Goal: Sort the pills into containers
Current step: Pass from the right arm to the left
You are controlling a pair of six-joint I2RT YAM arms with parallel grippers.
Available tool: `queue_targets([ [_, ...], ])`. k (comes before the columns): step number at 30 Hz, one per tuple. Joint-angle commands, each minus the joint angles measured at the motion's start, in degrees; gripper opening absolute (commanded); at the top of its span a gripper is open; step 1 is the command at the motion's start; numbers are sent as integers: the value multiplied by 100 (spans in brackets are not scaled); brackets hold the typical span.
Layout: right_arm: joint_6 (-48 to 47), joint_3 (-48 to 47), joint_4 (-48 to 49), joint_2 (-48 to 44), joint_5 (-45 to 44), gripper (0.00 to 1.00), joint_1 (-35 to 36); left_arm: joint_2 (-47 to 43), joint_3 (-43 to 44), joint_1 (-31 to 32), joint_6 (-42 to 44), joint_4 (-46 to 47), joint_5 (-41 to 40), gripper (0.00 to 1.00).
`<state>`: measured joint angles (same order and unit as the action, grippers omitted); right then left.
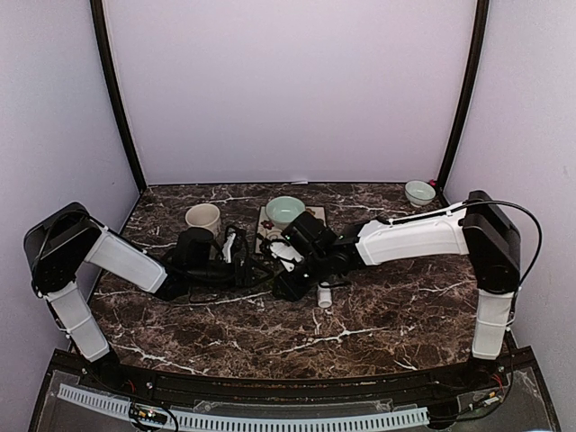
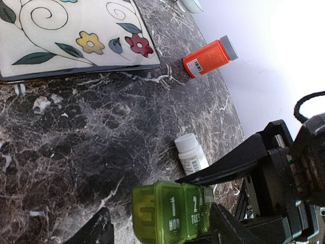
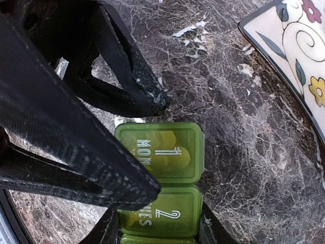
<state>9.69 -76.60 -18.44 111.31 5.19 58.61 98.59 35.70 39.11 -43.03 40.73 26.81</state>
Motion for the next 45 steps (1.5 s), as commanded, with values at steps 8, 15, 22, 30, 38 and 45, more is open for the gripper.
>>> queue_targets([
  [8, -72, -7, 238, -326, 140, 31, 133, 74, 60, -31, -233, 570, 472, 52],
  [15, -77, 20, 287, -389, 99, 31, 151, 135, -22, -69, -380, 854, 633, 41],
  [22, -99, 62, 327, -391, 89, 31, 153, 169, -107, -142, -580, 1165, 759, 30],
  [30, -117, 127, 416, -424, 63, 31, 160, 206, -211, -185, -778, 1463, 848, 28],
  [38, -109, 141, 471, -424, -8, 34, 167, 214, -291, -194, -941, 1719, 873, 15],
  [45, -146, -17, 416, -395, -219, 49, 218, 205, -290, -194, -1017, 1733, 837, 6],
])
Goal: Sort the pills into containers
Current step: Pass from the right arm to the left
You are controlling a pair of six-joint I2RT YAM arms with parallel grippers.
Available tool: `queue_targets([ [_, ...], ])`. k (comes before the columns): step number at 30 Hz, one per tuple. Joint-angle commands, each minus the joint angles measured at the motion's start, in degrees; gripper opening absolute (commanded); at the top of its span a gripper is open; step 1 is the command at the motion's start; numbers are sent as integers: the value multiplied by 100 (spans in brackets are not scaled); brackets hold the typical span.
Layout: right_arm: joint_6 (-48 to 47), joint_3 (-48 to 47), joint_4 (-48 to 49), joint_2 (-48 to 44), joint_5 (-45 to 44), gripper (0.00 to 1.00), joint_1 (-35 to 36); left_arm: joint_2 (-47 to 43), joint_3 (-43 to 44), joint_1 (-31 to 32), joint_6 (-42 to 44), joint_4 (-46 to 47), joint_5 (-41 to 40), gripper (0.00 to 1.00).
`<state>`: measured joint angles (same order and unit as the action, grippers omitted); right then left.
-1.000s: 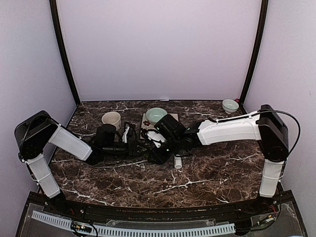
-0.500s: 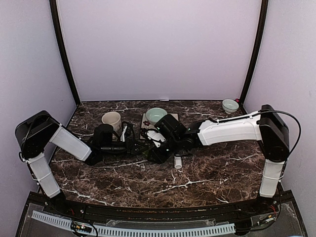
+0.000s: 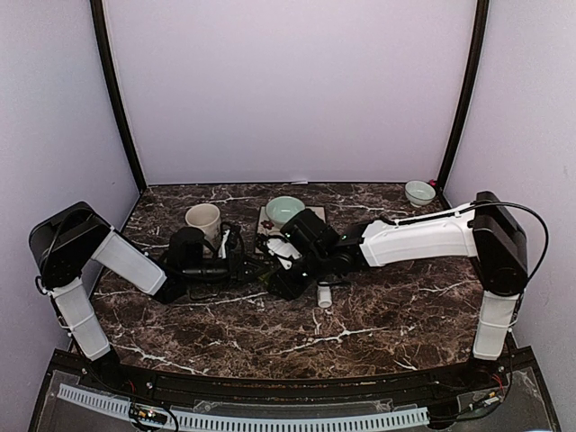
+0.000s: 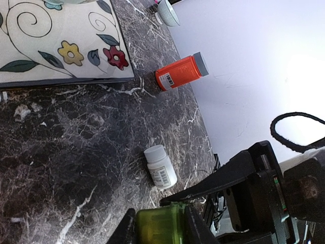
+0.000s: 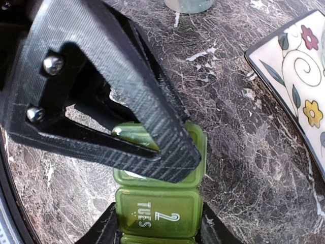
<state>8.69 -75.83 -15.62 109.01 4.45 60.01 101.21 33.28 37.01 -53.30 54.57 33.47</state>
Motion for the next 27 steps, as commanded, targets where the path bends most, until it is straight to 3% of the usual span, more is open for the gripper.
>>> queue_targets([
  [1, -51, -124, 122, -151, -171, 51, 93, -65, -43, 16, 12, 346, 158, 5],
  [11, -128, -298, 86, -127, -537, 59, 201, -218, -47, 16, 127, -38, -70, 0],
  [21, -448, -29, 431, -228, -2077, 60, 584, -546, 82, 16, -68, -771, -450, 0],
  [27, -649, 1, 604, -208, -2530, 57, 802, -860, 285, 16, -52, -1551, -662, 0],
])
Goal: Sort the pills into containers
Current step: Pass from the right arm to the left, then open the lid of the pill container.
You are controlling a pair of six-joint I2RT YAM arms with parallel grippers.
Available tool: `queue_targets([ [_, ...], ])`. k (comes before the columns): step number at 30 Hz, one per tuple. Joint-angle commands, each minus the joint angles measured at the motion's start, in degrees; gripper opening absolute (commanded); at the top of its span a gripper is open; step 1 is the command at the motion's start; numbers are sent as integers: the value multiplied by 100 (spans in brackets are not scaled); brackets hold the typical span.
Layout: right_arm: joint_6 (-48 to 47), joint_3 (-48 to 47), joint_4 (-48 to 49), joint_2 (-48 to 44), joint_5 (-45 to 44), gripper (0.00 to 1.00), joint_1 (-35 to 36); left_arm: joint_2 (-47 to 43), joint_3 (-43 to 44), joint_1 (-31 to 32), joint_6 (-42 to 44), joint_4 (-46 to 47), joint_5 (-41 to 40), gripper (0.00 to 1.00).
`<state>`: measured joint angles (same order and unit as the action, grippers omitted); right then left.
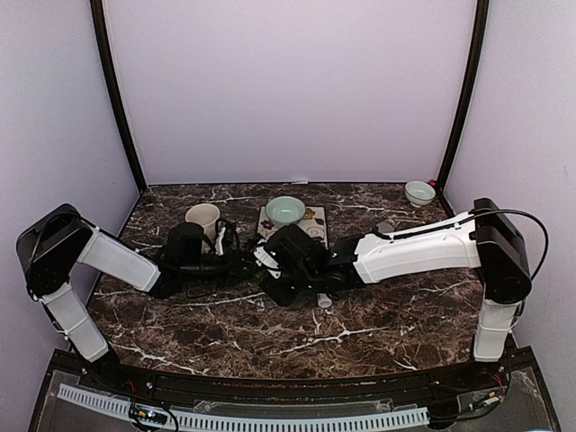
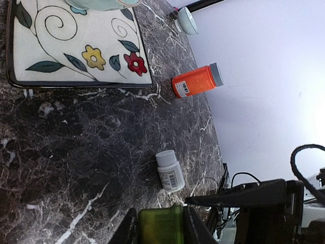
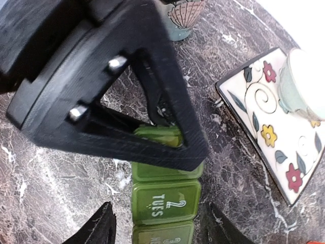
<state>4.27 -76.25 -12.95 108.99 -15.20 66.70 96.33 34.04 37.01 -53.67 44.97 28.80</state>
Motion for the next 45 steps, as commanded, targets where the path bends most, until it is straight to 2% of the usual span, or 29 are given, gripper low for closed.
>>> queue_targets([
  [1, -230, 40, 356, -191, -627, 56, 155, -406, 227, 16, -43, -673, -206, 0],
  [14, -321, -232, 212, -3, -819, 43, 230, -631, 247, 25, -129, -1001, -265, 0],
  [34, -332, -502, 59, 260, -609, 51, 351, -740, 255, 34, -129, -1086, -331, 0],
  [45, -310, -634, -26, 409, -685, 49, 353, -870, 204, 33, -139, -1078, -308, 0],
])
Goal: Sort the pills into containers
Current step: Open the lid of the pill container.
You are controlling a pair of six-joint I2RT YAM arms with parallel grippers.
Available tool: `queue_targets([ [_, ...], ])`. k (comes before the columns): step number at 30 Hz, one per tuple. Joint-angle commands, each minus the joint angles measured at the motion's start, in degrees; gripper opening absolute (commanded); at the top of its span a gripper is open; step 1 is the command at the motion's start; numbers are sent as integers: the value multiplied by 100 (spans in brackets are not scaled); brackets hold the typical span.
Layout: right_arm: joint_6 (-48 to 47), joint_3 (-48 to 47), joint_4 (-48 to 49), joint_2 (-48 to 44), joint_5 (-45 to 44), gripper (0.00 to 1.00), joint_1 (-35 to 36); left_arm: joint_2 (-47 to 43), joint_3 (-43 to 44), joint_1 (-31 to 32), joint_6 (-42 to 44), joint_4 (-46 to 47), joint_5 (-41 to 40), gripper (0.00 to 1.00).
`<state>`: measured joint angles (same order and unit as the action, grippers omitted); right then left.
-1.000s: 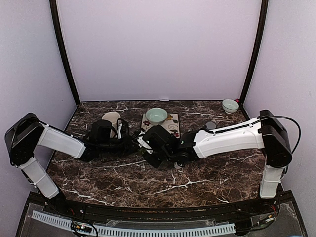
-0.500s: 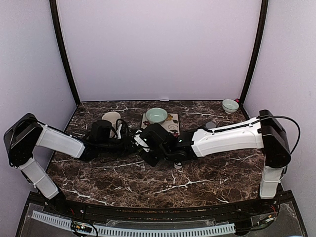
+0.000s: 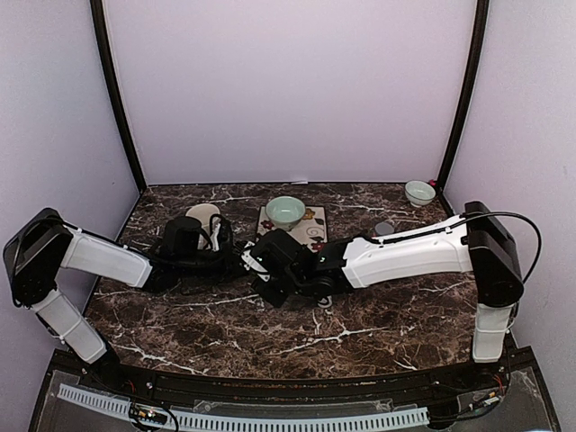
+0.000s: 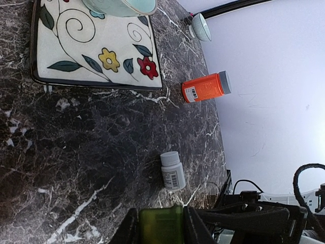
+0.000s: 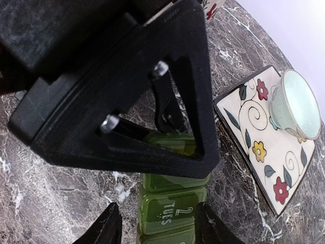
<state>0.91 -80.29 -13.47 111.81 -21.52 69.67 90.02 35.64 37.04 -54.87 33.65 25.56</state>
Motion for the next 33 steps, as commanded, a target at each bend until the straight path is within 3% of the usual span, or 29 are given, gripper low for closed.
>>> queue_targets([
  [1, 28, -251, 9, 142, -61, 48, 54, -249, 40, 27, -21, 46, 19, 0],
  [9, 24, -398, -127, 246, -40, 36, 55, -258, 22, 32, -54, 89, 36, 0],
  [21, 60, -536, -330, 419, -420, 28, 53, -379, 29, 75, -101, 72, 19, 0],
  [33, 99, -584, -493, 479, -430, 13, 51, -432, 42, 97, -64, 86, 61, 0],
])
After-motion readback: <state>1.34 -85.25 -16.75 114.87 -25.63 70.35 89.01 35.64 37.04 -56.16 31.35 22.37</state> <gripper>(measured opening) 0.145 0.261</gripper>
